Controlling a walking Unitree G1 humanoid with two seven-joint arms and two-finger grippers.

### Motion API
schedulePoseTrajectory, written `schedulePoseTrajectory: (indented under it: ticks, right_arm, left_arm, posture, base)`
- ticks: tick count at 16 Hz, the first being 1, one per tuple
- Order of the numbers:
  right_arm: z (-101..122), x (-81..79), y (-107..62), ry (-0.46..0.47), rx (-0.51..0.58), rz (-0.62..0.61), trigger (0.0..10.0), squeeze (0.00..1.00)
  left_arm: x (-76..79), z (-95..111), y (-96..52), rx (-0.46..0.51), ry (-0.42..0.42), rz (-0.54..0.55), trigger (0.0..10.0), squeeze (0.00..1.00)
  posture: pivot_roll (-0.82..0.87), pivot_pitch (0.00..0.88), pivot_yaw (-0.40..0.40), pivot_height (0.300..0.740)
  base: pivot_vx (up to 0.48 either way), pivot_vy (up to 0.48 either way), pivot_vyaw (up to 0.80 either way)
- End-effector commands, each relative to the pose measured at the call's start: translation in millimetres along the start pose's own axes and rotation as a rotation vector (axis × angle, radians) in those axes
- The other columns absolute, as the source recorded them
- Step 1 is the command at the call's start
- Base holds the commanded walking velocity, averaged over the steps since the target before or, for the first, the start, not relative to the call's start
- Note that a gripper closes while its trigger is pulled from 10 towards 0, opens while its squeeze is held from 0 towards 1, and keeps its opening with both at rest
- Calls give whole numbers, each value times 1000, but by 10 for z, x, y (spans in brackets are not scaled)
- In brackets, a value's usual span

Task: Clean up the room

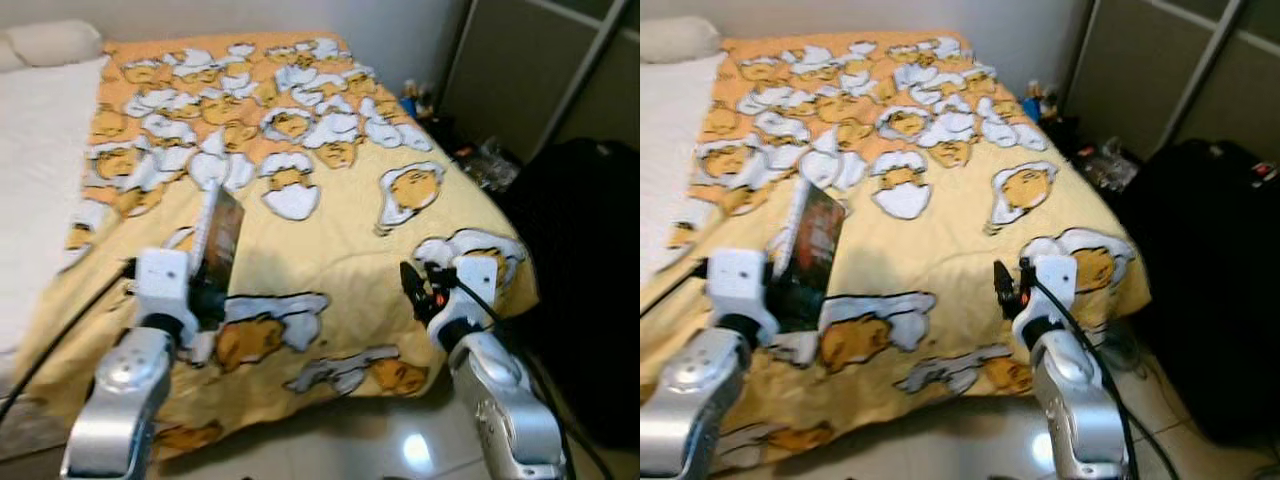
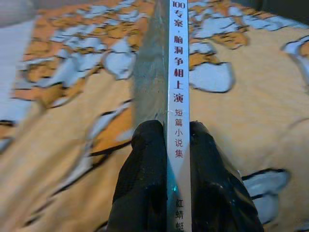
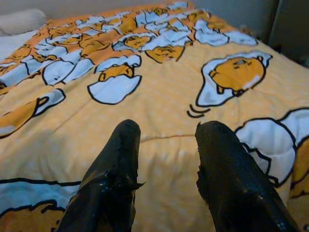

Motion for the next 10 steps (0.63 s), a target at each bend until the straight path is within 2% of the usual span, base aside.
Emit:
schedulePoseTrajectory:
  ticks: [1, 4, 6, 10]
  right_arm:
    - [-13, 77, -22, -37, -6, -36, 10000, 0]
    - [26, 170, -18, -108, 25, -101, 10000, 0]
    - [40, 155, -11, -138, 35, -90, 10000, 0]
    - [22, 66, -16, -76, 22, -12, 10000, 0]
  left_arm:
    - [106, 84, 19, 38, -3, -38, 10000, 0]
    - [117, 117, 19, 47, -6, -37, 10000, 0]
    - [112, 100, 12, 44, -4, -38, 10000, 0]
    - [133, 90, -27, 40, -5, -37, 10000, 0]
  posture:
    - [-79, 0, 14, 740]
    - [-74, 0, 3, 740]
    - [-76, 1, 5, 740]
    - [-74, 8, 5, 740]
  base:
    - [0, 480, 0]
    - [0, 480, 0]
    - [0, 480, 0]
    - [0, 480, 0]
Point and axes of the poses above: a point about 5 cm out from each wrist's last joint towards the gripper, its own y axis pointing out of the wrist towards the gripper, its own z axis along the axis of the wrist's last joint, x = y × z, the point moved 4 cm from there along y, pointing out of the wrist towards the gripper
